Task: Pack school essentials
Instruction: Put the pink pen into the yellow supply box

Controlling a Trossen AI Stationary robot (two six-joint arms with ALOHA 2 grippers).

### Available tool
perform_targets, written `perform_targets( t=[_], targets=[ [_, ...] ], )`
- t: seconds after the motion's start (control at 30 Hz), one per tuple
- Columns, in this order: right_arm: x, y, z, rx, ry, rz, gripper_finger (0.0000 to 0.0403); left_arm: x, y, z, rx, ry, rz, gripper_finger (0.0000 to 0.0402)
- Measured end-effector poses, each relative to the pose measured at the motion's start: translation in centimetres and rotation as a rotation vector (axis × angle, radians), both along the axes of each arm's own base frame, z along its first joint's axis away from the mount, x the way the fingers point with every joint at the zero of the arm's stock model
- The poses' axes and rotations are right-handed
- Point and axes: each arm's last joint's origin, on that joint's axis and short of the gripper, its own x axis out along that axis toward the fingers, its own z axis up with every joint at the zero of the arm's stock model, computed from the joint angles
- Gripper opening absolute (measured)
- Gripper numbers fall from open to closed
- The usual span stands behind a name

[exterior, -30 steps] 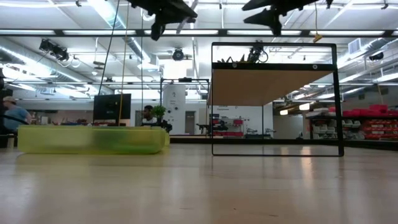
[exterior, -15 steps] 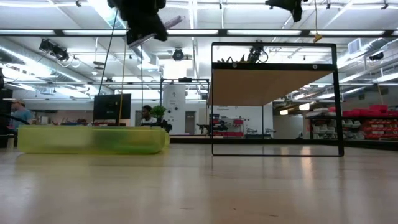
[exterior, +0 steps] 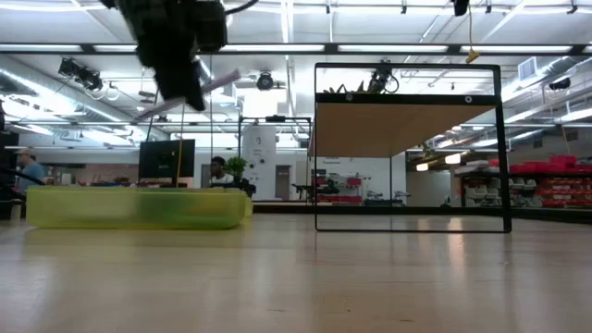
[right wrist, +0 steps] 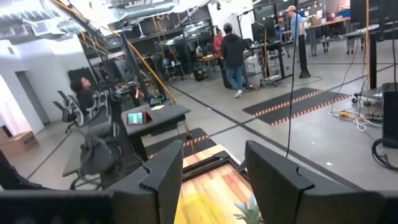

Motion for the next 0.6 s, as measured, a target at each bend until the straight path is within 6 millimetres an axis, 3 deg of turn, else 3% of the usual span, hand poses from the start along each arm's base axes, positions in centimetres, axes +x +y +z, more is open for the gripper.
perform_targets(
  t=[0.2, 0.6],
  targets=[
    [0.0, 0.0, 0.0, 0.021, -0.005, 0.0, 0.0179, -0.7, -1.0, -3.0, 0.059, 0.017, -0.011, 0.0049],
    [0.0, 0.0, 0.0, 0.038, -0.01, 0.002, 0.0179, -2.3, -2.2, -6.0, 0.092, 0.103, -0.061, 0.0055]
  ],
)
